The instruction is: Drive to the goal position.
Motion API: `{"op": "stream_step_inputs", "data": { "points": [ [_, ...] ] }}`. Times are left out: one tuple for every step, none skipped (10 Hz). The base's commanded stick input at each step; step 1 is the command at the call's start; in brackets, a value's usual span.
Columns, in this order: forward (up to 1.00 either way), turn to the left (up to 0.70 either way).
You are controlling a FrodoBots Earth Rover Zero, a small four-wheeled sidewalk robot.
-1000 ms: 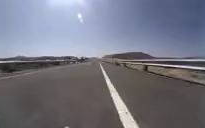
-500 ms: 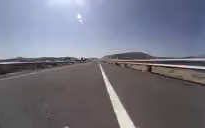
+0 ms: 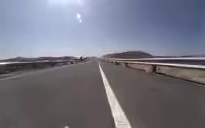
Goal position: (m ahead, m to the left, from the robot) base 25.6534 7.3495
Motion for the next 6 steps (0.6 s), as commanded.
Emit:
{"op": "stream_step_inputs", "data": {
  "points": [
    [1.0,0.0],
    [1.0,0.0],
    [1.0,0.0],
    [1.0,0.0],
    [1.0,0.0],
    [1.0,0.0]
  ]
}}
